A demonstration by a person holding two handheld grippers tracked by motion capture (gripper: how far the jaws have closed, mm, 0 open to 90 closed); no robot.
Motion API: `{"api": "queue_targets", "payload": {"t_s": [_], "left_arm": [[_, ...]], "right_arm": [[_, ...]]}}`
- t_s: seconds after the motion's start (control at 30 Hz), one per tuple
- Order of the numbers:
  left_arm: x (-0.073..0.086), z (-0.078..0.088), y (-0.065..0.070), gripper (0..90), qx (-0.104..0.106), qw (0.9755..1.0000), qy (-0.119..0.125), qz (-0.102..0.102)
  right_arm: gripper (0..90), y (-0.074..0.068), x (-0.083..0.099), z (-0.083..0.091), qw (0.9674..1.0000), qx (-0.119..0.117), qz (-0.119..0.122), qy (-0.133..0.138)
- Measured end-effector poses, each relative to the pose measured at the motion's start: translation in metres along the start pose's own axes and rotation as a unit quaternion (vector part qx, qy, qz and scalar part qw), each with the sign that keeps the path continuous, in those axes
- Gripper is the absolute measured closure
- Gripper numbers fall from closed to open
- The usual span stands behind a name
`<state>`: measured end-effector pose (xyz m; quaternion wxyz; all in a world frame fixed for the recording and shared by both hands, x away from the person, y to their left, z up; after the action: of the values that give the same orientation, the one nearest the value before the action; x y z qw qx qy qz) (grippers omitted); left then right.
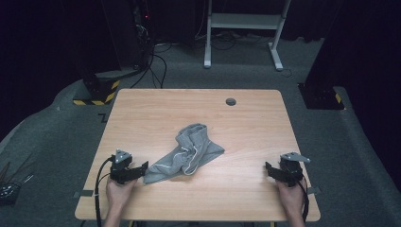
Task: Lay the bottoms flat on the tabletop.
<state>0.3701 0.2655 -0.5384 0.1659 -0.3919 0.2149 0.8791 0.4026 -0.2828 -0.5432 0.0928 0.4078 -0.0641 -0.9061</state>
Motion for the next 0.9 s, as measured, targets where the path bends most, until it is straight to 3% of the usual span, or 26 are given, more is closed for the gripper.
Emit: {"api": "queue_targets", "payload": {"t_s": [0.33, 0.63, 0.9], "left_arm": [[-0.007, 0.004, 0.01, 23.8, 0.033, 0.9994, 0.01, -0.007], [-0.014, 0.002, 0.024, 22.5, 0.067, 0.9975, 0.015, -0.014], [-0.02, -0.003, 0.042, 21.0, 0.096, 0.9948, 0.012, -0.032]], "right_arm": [[31.5, 0.0, 0.0, 0.0, 1.0, 0.0, -0.001, -0.001], [31.2, 0.0, 0.0, 0.0, 1.0, -0.001, 0.001, 0.0], [31.2, 0.0, 0.0, 0.0, 1.0, -0.001, 0.001, 0.0]]}}
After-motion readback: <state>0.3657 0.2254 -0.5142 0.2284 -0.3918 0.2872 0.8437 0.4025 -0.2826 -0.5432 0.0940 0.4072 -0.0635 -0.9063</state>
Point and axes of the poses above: each handheld gripper's, and its own axes: z roughly backward along the jaws, x roughly out of its underside, y roughly to its right, the point moved 3 cm from there along -z, roughly forward along the jaws, and after that the axes turned 15 degrees about x, right-handed, at the moved point
